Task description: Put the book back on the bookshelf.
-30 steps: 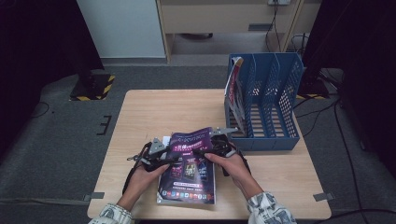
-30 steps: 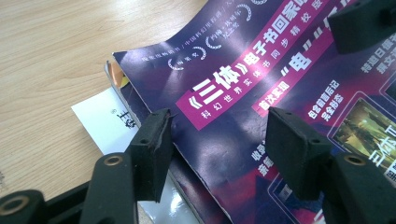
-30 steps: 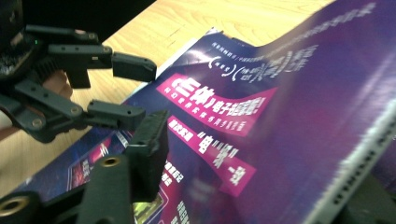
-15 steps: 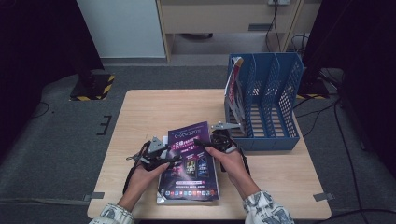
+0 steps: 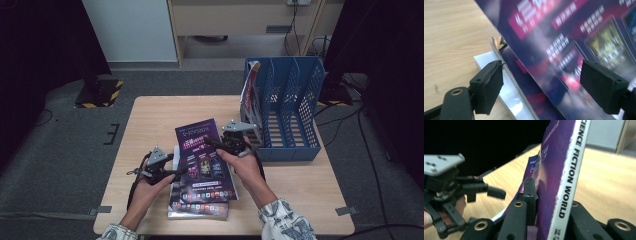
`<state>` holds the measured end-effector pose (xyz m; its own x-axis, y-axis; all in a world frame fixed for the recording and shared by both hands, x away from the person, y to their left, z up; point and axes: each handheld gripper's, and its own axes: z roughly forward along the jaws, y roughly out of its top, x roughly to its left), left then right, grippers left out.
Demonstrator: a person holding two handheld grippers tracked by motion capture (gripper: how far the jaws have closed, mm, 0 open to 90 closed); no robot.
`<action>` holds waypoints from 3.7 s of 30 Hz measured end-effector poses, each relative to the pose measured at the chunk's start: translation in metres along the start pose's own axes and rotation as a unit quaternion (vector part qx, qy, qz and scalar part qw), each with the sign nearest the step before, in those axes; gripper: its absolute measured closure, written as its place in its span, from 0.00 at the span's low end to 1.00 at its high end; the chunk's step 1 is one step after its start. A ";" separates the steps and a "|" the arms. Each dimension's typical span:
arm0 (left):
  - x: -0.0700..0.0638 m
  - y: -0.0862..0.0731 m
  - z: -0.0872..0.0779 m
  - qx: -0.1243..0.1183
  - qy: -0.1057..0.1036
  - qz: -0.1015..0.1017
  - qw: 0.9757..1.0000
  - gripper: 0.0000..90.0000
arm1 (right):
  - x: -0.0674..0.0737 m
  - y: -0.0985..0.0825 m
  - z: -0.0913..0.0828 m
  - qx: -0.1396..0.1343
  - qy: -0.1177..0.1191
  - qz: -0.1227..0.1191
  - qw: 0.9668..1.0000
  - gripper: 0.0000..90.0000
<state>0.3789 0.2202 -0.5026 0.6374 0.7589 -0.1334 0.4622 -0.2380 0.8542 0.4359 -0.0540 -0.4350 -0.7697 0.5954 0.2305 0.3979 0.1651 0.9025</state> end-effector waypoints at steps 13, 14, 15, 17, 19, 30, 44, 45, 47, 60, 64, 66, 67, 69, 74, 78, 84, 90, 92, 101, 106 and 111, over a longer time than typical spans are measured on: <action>0.003 0.002 0.011 -0.008 -0.059 0.001 0.998 0.22 | 0.016 0.021 -0.013 -0.060 0.023 -0.052 0.997 0.90; 0.000 0.002 0.013 -0.008 -0.075 0.004 0.997 0.24 | 0.018 0.021 -0.014 -0.062 0.023 -0.056 0.996 0.90; 0.000 0.002 0.013 -0.008 -0.083 0.003 0.997 0.25 | 0.018 0.021 -0.014 -0.064 0.024 -0.057 0.996 0.90; 0.000 0.003 0.014 -0.009 -0.093 -0.001 0.996 0.29 | 0.018 0.022 -0.015 -0.069 0.025 -0.055 0.996 0.90; 0.004 0.002 0.014 -0.010 -0.100 -0.018 0.995 0.35 | 0.018 0.022 -0.015 -0.074 0.028 -0.055 0.995 0.91; 0.014 0.011 0.003 -0.016 -0.101 -0.053 0.993 0.72 | 0.017 0.022 -0.016 -0.079 0.041 -0.055 0.994 0.91; 0.007 0.022 -0.011 -0.030 -0.050 -0.012 0.998 0.80 | 0.016 0.026 -0.023 -0.064 0.011 -0.087 0.994 0.90; 0.007 0.023 -0.012 -0.033 -0.048 -0.011 0.998 0.80 | 0.016 0.027 -0.023 -0.066 0.008 -0.088 0.994 0.90; 0.008 0.024 -0.015 -0.040 -0.044 -0.009 0.998 0.82 | 0.016 0.027 -0.024 -0.071 0.008 -0.087 0.994 0.91; 0.007 0.035 -0.031 -0.085 0.012 0.022 0.996 0.88 | 0.019 0.034 -0.029 -0.083 0.016 -0.094 0.992 0.90; 0.008 0.034 -0.031 -0.086 0.009 0.021 0.996 0.88 | 0.020 0.034 -0.029 -0.079 0.018 -0.100 0.992 0.88; 0.008 0.035 -0.032 -0.086 0.007 0.020 0.996 0.88 | 0.021 0.034 -0.028 -0.079 0.018 -0.104 0.991 0.87; 0.008 0.035 -0.032 -0.087 0.008 0.021 0.996 0.88 | 0.021 0.034 -0.028 -0.078 0.018 -0.106 0.991 0.87; 0.008 0.035 -0.032 -0.087 0.010 0.022 0.996 0.88 | 0.022 0.035 -0.029 -0.076 0.018 -0.111 0.991 0.87; 0.010 0.036 -0.034 -0.091 0.016 0.025 0.995 0.89 | 0.024 0.036 -0.029 -0.076 0.017 -0.116 0.990 0.89; 0.011 0.036 -0.034 -0.092 0.016 0.027 0.995 0.89 | 0.026 0.036 -0.029 -0.073 0.023 -0.121 0.990 0.89; 0.012 0.034 -0.036 -0.094 0.008 0.030 0.995 0.89 | 0.029 0.038 -0.031 -0.065 0.031 -0.126 0.989 0.79; 0.011 0.034 -0.037 -0.095 0.009 0.035 0.995 0.89 | 0.029 0.041 -0.031 -0.062 0.041 -0.137 0.988 0.73; 0.011 0.033 -0.036 -0.097 0.009 0.033 0.995 0.89 | 0.028 0.042 -0.029 -0.061 0.042 -0.143 0.987 0.70; 0.010 0.034 -0.037 -0.097 0.007 0.039 0.995 0.89 | 0.025 0.054 -0.026 -0.057 0.054 -0.136 0.987 0.64; 0.010 0.033 -0.037 -0.098 0.005 0.038 0.994 0.90 | 0.023 0.059 -0.023 -0.052 0.058 -0.125 0.989 0.65; 0.010 0.033 -0.037 -0.099 0.003 0.039 0.994 0.90 | 0.019 0.062 -0.022 -0.054 0.063 -0.115 0.990 0.68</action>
<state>0.3783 0.2425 -0.4573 0.6624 0.7466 -0.0613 0.2813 -0.1721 0.9440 0.4350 -0.0495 -0.3664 -0.8921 0.4488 0.0517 0.1543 0.1952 0.9686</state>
